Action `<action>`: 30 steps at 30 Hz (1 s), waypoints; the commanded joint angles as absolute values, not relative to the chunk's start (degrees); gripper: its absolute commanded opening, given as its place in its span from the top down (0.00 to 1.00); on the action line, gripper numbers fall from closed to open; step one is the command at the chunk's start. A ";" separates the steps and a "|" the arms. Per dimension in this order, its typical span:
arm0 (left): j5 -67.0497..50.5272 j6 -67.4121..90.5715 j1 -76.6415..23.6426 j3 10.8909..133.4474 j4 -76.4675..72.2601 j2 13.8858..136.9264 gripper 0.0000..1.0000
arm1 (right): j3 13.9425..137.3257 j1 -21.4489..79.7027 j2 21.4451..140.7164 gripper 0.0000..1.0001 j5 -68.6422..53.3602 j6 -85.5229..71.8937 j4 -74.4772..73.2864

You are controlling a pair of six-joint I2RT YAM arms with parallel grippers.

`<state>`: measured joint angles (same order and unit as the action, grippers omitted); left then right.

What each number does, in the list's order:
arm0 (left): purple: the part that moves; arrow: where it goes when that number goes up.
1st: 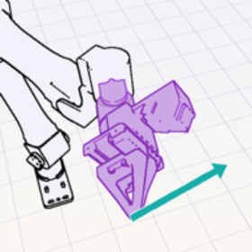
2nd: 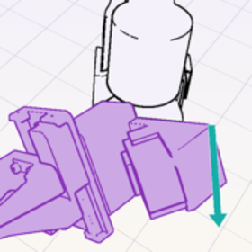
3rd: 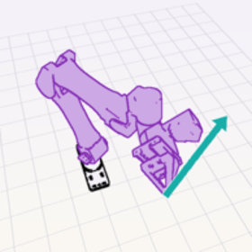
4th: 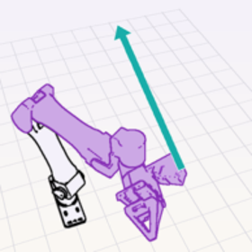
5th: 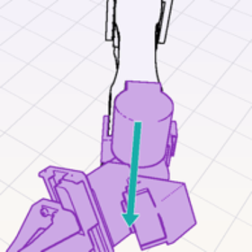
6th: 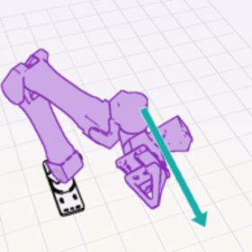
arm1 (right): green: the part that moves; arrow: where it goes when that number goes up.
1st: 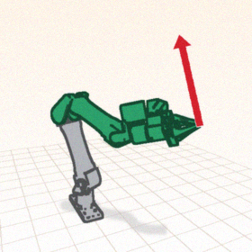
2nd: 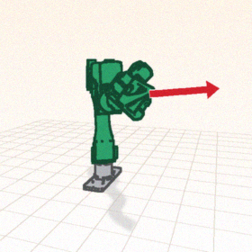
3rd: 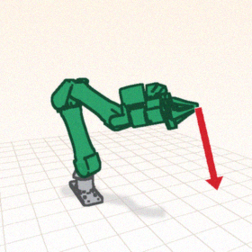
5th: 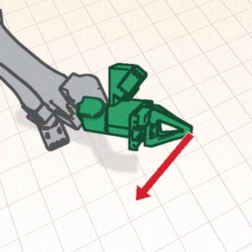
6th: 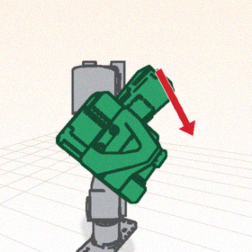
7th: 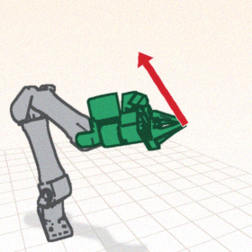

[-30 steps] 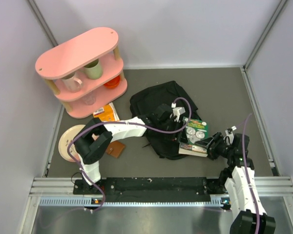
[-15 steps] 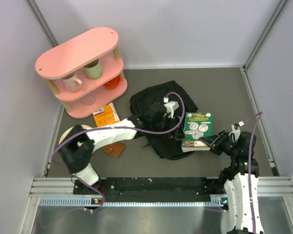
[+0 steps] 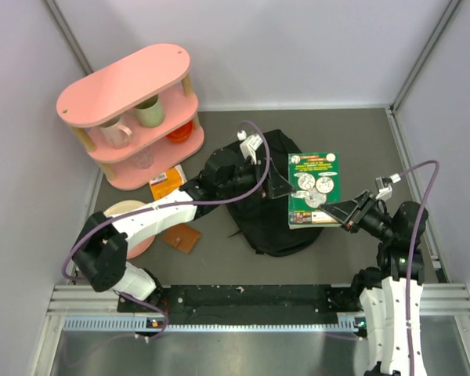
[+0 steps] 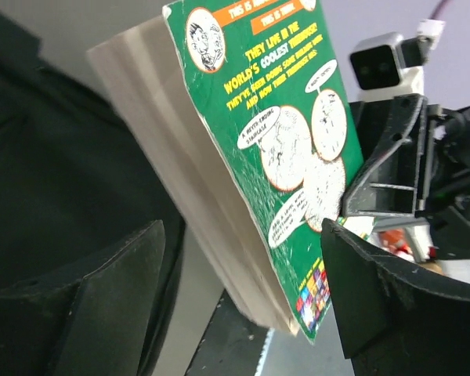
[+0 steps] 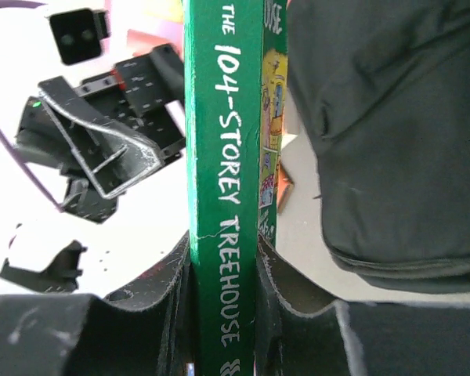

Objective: Pack the student bag
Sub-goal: Pick up the book from the center of the board.

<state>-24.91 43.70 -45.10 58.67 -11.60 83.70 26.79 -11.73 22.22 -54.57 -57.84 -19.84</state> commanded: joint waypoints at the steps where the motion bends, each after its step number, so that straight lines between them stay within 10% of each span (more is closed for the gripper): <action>1: -32.68 52.20 -45.18 57.75 -31.77 86.83 0.14 | 29.62 -11.25 22.50 1.00 -62.39 -65.65 -2.03; 18: -41.83 63.19 -43.24 55.28 -58.27 90.62 0.18 | 22.85 -11.25 26.28 1.00 -69.70 -72.86 15.03; 30: -34.28 52.48 -43.07 53.00 -37.28 85.88 0.12 | 25.75 -11.25 27.16 1.00 -67.33 -73.74 18.01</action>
<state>-38.06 58.26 -43.16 54.04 -43.72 90.19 22.13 -11.73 28.12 -68.51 -73.56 13.26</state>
